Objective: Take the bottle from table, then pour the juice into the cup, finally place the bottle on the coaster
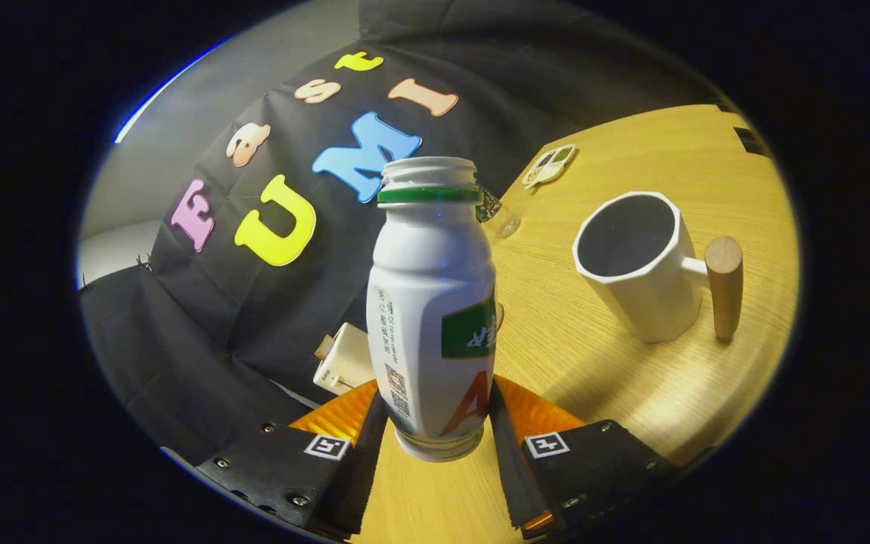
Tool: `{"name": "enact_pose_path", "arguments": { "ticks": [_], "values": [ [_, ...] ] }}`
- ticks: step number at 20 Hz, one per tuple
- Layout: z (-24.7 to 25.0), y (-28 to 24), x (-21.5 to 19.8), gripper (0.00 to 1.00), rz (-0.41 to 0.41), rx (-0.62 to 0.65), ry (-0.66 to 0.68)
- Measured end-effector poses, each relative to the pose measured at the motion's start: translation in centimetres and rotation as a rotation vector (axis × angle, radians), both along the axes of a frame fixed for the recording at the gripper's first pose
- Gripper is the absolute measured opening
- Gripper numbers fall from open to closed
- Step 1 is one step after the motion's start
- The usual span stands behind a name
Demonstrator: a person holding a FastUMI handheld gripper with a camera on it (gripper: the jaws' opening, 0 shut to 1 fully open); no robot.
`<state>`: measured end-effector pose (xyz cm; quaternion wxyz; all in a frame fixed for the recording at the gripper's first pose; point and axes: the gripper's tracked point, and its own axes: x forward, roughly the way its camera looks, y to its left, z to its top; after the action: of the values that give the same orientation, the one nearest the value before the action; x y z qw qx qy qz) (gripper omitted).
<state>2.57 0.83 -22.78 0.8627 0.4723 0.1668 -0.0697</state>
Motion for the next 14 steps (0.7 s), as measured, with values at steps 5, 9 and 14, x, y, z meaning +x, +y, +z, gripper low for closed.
{"name": "enact_pose_path", "arguments": {
  "ticks": [5, 9, 14],
  "values": [
    [-0.6, -0.2, -0.7, 0.69, -0.026, 0.111, 0.007],
    [-0.9, -0.4, -0.8, 0.69, -0.039, 0.158, 0.020],
    [-1.3, -0.2, -0.5, 0.69, -0.039, 0.237, 0.043]
  ]
}}
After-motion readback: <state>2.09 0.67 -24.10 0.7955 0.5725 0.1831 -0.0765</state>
